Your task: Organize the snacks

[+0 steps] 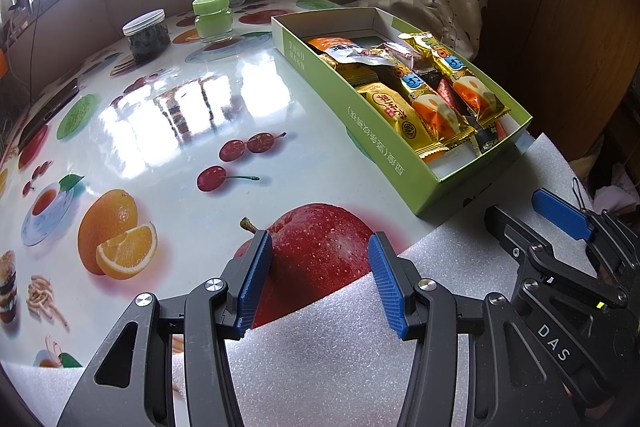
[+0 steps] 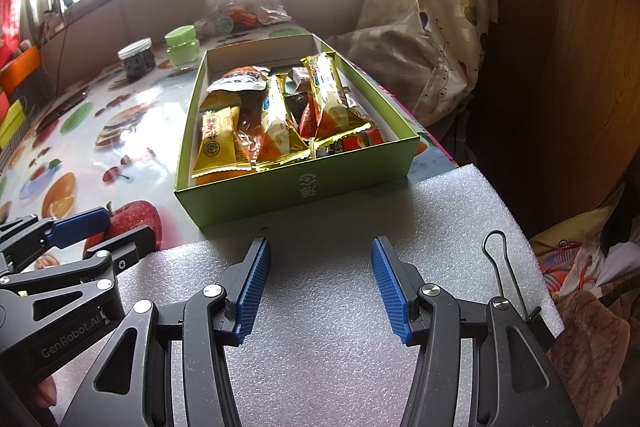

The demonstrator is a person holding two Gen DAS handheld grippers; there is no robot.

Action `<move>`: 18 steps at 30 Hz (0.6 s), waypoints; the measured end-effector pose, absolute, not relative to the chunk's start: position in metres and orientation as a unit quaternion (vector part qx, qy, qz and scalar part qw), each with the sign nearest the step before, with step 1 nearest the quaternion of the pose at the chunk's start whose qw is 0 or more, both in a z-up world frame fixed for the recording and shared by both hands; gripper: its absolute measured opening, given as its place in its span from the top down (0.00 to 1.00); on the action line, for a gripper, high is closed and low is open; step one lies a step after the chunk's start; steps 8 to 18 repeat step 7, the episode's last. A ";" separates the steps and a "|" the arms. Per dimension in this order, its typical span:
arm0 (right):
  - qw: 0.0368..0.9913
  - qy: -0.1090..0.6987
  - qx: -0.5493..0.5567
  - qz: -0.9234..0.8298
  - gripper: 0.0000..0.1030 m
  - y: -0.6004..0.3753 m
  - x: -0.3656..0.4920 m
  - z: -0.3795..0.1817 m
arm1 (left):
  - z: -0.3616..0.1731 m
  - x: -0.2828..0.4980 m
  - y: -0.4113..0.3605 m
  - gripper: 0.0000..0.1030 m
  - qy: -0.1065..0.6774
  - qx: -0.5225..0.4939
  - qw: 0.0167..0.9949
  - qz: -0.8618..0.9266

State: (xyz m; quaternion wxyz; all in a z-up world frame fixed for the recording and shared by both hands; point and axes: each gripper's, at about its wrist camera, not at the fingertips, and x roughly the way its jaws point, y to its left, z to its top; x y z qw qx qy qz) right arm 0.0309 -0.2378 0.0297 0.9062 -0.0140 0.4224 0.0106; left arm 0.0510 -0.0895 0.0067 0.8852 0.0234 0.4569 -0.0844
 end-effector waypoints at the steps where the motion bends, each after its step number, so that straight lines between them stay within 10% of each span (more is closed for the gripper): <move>1: 0.906 0.422 -0.014 0.011 0.49 -0.238 0.031 0.030 | 0.006 0.051 -0.089 0.50 0.457 0.023 0.885 -0.084; 18: 0.906 0.422 -0.013 0.011 0.49 -0.239 0.031 0.029 | 0.006 0.051 -0.089 0.50 0.457 0.023 0.885 -0.084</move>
